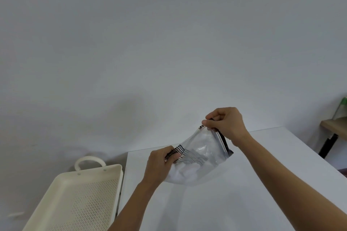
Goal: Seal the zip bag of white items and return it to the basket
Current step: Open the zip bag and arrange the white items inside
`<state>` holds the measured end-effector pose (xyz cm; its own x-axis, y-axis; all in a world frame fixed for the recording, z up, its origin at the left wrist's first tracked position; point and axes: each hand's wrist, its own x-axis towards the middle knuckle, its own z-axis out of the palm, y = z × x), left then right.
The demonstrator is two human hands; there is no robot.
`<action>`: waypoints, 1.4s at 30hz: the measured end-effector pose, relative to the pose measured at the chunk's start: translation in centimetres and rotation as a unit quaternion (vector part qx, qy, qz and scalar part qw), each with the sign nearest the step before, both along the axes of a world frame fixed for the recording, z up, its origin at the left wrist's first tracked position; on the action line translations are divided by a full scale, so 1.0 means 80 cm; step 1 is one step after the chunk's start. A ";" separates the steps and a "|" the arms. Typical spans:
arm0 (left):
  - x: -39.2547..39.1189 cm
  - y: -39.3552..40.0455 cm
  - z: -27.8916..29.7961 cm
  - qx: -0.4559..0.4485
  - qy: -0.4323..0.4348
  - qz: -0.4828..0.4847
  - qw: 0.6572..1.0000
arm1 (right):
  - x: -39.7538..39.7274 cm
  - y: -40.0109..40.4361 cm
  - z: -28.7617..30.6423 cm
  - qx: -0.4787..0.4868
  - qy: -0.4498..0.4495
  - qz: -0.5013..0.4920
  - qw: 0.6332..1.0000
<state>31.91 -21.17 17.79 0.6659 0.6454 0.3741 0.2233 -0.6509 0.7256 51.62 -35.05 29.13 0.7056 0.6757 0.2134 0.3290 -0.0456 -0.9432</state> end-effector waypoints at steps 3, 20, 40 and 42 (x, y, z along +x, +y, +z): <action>-0.002 0.007 -0.002 0.005 -0.013 -0.010 1.000 | 0.006 -0.003 0.008 -0.023 0.016 0.029 0.999; -0.015 0.033 -0.006 -0.096 -0.036 -0.001 0.995 | -0.008 -0.002 0.001 -0.079 -0.064 0.094 0.990; -0.039 0.049 -0.025 -0.231 -0.050 -0.009 0.972 | 0.011 0.009 0.007 0.000 -0.030 0.097 0.995; -0.044 0.046 -0.024 -0.265 -0.079 -0.016 0.961 | 0.018 0.006 0.004 -0.020 -0.028 0.094 0.995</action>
